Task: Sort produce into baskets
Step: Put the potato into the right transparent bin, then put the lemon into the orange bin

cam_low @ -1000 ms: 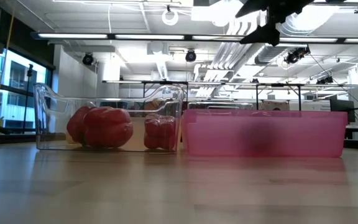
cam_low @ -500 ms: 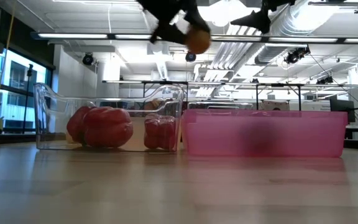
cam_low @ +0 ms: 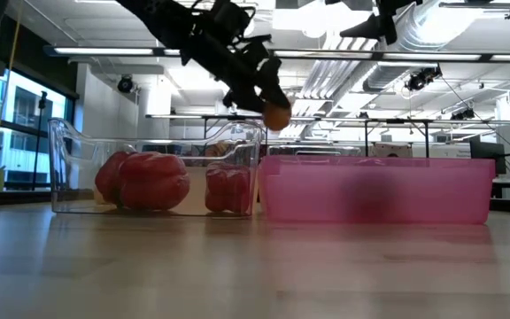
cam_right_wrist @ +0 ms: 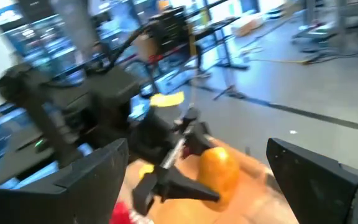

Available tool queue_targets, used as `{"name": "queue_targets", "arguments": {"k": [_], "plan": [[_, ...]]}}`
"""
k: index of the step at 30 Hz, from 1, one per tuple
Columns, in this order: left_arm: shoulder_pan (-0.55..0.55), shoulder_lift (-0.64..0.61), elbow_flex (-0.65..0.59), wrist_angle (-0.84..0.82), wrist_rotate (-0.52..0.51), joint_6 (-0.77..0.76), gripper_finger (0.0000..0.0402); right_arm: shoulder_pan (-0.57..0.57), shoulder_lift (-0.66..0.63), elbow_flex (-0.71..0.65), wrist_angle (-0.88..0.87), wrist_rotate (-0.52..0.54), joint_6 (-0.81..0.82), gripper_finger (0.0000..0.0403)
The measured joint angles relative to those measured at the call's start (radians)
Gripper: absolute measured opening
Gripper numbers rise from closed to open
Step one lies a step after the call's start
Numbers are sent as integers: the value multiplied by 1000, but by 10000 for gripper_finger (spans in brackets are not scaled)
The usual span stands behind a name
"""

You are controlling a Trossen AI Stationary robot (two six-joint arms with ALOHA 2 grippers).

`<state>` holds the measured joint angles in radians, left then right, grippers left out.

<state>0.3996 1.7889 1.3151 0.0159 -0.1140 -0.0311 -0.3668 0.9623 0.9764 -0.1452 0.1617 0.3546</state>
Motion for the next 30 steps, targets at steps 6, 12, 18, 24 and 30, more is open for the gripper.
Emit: {"name": "queue_targets", "arguments": {"k": [6,12,18,24,30], "plan": [[15,-1,0,46,-62,-87,286,-1,2,0,-31,113,17,372],[27,-1,0,57,29,-124,305,-44,12,0,-326,127,217,372],[26,67,12,95,72,-169,358,-105,19,-2,-536,144,298,372],[13,135,141,-23,138,-177,397,-147,20,-2,-590,145,295,372],[21,97,246,-288,125,-125,397,-157,17,-2,-690,149,296,372]]}}
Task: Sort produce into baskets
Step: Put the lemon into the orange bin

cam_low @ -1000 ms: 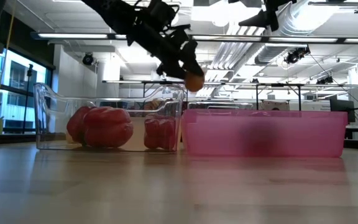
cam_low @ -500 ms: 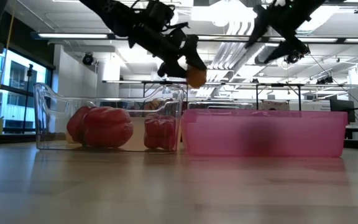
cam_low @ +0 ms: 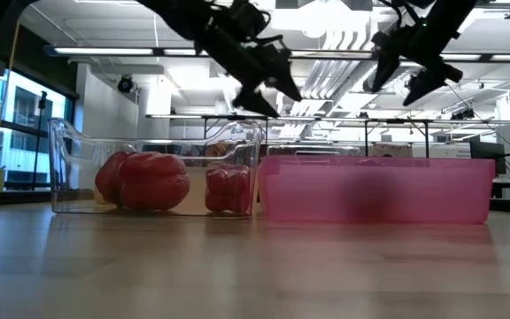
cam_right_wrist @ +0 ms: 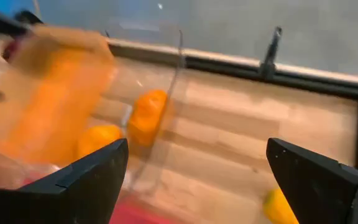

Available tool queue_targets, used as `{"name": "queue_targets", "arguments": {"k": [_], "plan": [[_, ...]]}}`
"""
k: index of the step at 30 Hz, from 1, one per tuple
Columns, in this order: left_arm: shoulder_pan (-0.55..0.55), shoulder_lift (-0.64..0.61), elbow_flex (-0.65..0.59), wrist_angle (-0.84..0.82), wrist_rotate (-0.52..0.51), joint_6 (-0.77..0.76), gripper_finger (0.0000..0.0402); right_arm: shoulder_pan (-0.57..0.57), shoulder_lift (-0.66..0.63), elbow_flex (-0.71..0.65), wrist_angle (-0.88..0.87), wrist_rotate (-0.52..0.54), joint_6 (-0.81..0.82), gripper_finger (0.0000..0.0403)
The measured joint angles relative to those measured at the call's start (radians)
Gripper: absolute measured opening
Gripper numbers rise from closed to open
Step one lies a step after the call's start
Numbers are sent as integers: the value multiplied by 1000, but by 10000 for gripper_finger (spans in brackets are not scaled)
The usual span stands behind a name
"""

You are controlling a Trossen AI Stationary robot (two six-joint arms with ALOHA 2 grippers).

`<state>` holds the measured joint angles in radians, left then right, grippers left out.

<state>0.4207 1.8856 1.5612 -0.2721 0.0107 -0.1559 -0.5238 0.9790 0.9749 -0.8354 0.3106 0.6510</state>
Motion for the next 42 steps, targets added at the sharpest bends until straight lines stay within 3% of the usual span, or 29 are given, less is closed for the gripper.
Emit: {"name": "queue_targets", "arguments": {"k": [3,7,10,16,21,33,42], "plan": [[10,-62,-5,-123,-2,26,397,2,4,0,-84,9,28,372],[12,-144,-74,-189,-31,10,397,-4,34,-16,-238,80,294,372],[15,-203,-148,-176,-47,-24,397,-32,60,-76,-273,79,385,372],[27,-281,-274,-175,-49,-52,397,-104,80,-279,-105,53,516,372],[27,-312,-293,-169,-56,-40,397,-183,81,-384,50,79,631,372],[57,-312,-293,-164,-57,37,397,-209,170,-482,181,98,885,372],[83,-312,-294,-167,-56,55,397,-215,282,-517,272,89,945,371]]}}
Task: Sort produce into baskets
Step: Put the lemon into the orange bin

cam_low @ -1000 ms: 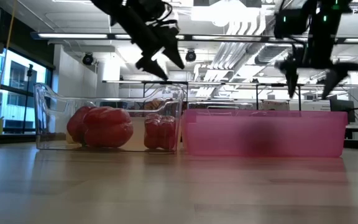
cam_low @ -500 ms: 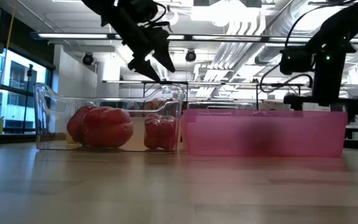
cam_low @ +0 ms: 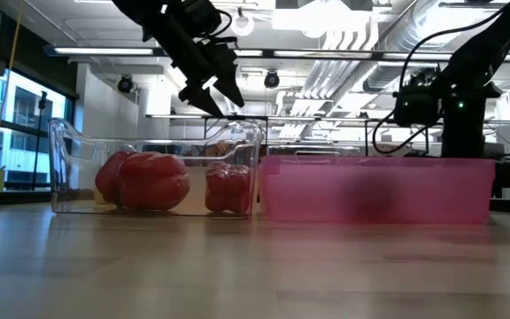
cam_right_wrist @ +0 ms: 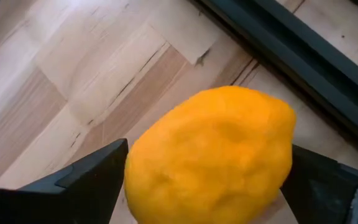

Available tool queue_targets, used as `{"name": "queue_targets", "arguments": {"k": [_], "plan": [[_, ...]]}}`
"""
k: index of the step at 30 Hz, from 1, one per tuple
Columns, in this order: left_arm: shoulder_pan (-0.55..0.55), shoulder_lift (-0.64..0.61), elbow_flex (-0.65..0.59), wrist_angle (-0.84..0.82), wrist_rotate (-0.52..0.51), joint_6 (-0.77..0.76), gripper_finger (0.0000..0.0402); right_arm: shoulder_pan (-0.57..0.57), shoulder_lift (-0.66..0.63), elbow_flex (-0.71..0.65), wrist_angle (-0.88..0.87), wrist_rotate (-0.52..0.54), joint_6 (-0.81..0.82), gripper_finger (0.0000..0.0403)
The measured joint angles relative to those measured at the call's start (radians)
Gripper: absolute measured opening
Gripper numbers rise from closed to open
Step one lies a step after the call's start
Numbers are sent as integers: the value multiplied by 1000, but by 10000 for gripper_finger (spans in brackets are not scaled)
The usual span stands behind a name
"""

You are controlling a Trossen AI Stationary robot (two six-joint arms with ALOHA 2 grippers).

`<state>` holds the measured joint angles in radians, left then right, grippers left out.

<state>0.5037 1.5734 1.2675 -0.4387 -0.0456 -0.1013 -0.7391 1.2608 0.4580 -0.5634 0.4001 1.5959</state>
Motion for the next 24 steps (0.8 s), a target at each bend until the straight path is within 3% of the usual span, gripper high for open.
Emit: {"name": "queue_targets", "arguments": {"k": [5,9,12,14,16,21,24], "plan": [[0,0,0,0,0,1,397,-2,6,0,5,27,1,355],[0,-1,0,4,2,1,397,-7,6,-1,5,29,-72,303],[3,-35,-4,24,109,32,397,-7,7,4,17,38,-162,262],[8,-90,-4,82,200,58,397,-3,-2,21,40,29,-258,262],[8,-157,-1,148,227,60,397,20,-39,59,88,24,-375,262],[27,-303,0,211,131,33,397,94,-174,152,268,60,-680,263],[35,-369,0,197,90,-39,397,116,-212,182,398,-75,-854,274]]}}
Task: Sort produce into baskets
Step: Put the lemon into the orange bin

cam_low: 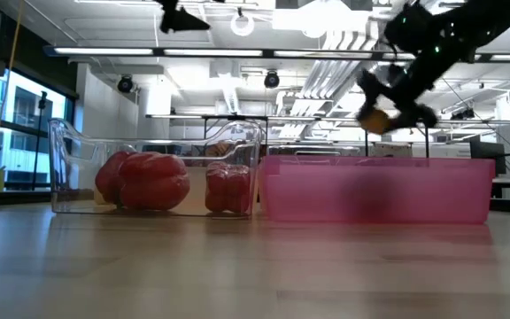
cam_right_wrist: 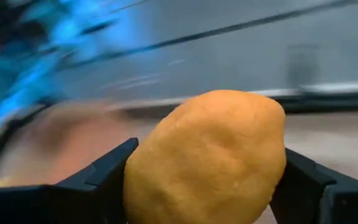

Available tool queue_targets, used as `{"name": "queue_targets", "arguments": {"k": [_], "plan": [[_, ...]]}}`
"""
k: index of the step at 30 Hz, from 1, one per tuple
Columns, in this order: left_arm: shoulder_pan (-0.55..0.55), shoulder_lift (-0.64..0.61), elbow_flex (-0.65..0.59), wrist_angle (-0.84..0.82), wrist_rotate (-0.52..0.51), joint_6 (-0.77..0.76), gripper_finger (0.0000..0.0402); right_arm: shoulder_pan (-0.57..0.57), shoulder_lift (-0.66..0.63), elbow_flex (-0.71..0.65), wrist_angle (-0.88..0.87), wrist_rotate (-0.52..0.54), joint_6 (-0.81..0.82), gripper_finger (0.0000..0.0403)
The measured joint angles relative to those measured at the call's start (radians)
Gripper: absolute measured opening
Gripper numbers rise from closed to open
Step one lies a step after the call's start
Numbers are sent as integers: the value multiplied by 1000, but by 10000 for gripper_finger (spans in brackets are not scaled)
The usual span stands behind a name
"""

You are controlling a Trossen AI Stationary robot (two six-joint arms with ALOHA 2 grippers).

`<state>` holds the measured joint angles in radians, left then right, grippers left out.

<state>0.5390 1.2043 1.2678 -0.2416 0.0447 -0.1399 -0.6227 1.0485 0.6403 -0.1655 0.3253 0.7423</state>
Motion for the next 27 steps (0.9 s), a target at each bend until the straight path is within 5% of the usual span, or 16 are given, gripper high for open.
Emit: {"name": "queue_targets", "arguments": {"k": [3,6,19,27], "plan": [[-10,-45,-29,1,2,-56,397,39,4,22,70,-235,-86,276],[-28,-84,-87,33,-1,-117,397,89,40,41,137,-360,-125,276],[-51,-120,-416,410,-71,-513,397,231,528,292,427,-516,-271,278],[-29,-165,-417,410,-89,-443,397,236,757,517,371,-519,-204,278]]}}
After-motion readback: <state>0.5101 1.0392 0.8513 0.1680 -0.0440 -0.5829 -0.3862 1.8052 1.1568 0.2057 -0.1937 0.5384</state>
